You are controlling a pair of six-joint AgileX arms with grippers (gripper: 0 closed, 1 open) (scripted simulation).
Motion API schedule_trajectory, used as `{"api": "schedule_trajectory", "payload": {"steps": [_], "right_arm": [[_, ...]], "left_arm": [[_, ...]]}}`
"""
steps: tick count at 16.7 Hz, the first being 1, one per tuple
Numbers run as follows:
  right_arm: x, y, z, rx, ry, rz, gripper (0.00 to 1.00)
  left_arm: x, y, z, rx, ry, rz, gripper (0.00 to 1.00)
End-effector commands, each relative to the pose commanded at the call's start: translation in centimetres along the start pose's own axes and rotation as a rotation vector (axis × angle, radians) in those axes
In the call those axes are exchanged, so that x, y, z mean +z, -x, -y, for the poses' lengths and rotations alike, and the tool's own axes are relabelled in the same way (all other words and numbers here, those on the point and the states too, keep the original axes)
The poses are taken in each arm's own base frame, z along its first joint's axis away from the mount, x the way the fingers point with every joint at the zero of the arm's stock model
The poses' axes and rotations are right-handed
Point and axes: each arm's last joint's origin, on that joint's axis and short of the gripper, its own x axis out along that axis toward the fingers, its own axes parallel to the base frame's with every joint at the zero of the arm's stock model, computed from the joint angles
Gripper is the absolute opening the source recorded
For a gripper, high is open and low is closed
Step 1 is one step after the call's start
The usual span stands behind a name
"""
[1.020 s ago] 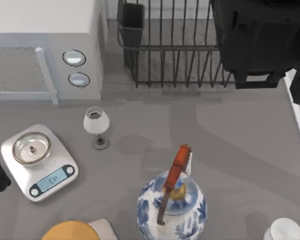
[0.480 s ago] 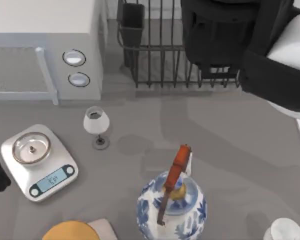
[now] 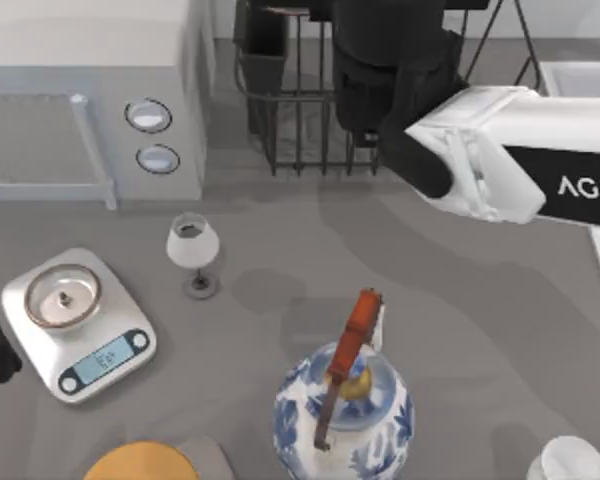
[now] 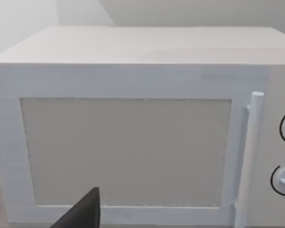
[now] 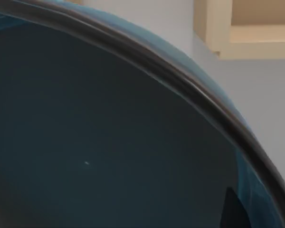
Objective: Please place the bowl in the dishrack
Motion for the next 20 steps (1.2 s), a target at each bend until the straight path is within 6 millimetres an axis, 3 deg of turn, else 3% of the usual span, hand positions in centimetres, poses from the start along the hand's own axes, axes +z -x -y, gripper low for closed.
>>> {"api": "schedule_trajectory", "payload": {"steps": [3, 8, 20], "right_arm": [[-3.7, -2.6, 1.8, -0.002, 0.015, -0.012, 0.00], [-4.2, -3.0, 2.1, -0.003, 0.018, -0.015, 0.00], [-4.2, -3.0, 2.1, -0.003, 0.018, -0.015, 0.90]], "left_arm": [[0.0, 0.0, 0.0, 0.000, 0.000, 0.000, 1.00], [0.0, 0.0, 0.0, 0.000, 0.000, 0.000, 1.00], [0.0, 0.0, 0.0, 0.000, 0.000, 0.000, 1.00]]}}
